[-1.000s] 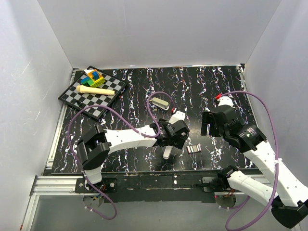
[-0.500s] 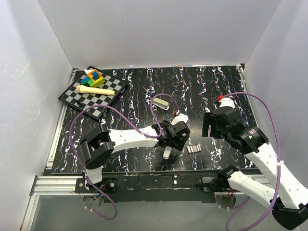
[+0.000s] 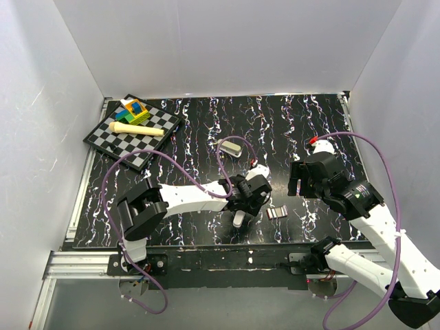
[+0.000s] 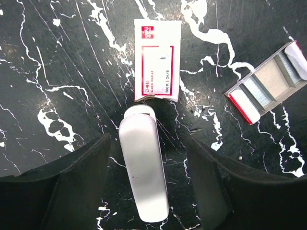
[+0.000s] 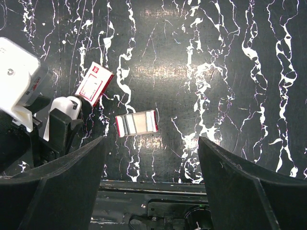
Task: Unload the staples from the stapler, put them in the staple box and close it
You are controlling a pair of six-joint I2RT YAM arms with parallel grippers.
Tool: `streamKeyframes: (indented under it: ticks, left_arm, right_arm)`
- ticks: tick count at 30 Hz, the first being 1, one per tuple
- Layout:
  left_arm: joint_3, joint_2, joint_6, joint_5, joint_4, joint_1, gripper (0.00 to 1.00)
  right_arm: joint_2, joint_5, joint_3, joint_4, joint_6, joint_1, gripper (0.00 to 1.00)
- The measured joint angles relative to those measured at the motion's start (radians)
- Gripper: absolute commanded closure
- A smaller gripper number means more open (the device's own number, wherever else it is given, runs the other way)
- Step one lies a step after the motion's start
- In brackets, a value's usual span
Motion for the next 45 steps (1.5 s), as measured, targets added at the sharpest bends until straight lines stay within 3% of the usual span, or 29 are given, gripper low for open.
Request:
streamKeyframes:
  ticks: [21, 22, 26, 37, 45]
  left_arm:
    - [-0.043, 0.018, 0.014, 0.036, 0.035, 0.021, 0.6]
    - [-0.043, 0.018, 0.014, 0.036, 0.035, 0.021, 0.63]
    - [-0.043, 0.018, 0.016, 0.035, 0.039, 0.021, 1.0]
    - [-0.072, -0.021, 0.049, 0.039, 0.046, 0.021, 1.0]
    - [-0.144, -0.23, 0.128, 0.121, 0.077, 0.022, 1.0]
  right_arm:
    - [0.018, -0.026, 0.0, 0.002, 0.002, 0.0, 0.2]
    - [0.019, -0.027, 0.0, 0.001, 0.002, 0.0, 0.2]
    - [0.028, -0.03, 0.0, 0.002, 0.002, 0.0, 0.21]
    - [0.027, -0.042, 0.0, 0.001, -0.003, 0.0, 0.18]
    - [0.022, -0.088, 0.005, 0.0, -0.063, 0.0, 0.18]
